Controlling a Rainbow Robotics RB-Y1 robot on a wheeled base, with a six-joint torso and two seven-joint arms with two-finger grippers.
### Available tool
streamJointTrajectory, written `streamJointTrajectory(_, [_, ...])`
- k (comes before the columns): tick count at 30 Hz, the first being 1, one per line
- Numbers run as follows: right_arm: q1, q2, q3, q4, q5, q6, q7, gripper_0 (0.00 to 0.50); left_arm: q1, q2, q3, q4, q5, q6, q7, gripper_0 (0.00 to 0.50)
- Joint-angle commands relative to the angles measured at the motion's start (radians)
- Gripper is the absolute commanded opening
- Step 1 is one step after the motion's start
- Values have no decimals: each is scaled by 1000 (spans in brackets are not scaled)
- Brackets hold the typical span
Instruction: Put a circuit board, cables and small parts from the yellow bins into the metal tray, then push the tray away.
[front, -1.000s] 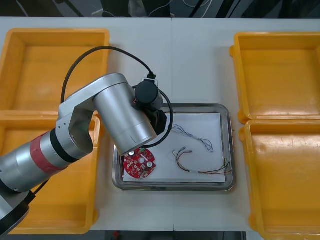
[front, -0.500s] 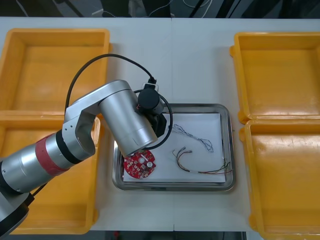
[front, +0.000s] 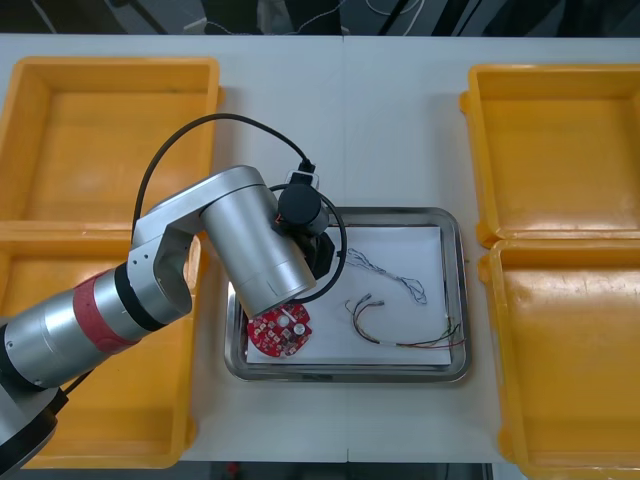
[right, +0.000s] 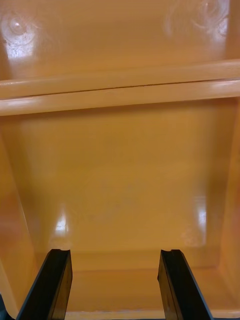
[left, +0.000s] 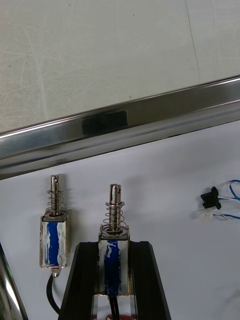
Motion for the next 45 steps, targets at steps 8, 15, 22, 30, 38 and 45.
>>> streamJointTrajectory(8, [3,-38,-20,-6,-17,3,-48,500,20,-11,-27,-7,-5,-26,102,491])
streamJointTrajectory(15, [3,-38,-20,-6,-23,3,-50,500,19,-11,-27,-9,-4,-28,105,500])
streamJointTrajectory(22, [-3,-38,-14,-4,-29,3,-50,500,17,-8,-24,-12,-5,-28,105,500])
streamJointTrajectory(30, [-12,-42,5,-6,-34,3,-55,500,-14,12,54,-29,72,26,83,500])
streamJointTrajectory(38, [-51,-64,58,-12,-54,3,-51,500,-61,50,209,-109,214,184,65,500])
streamJointTrajectory(45, [-114,-108,135,-29,-109,3,-56,500,-75,127,338,-181,337,279,44,500])
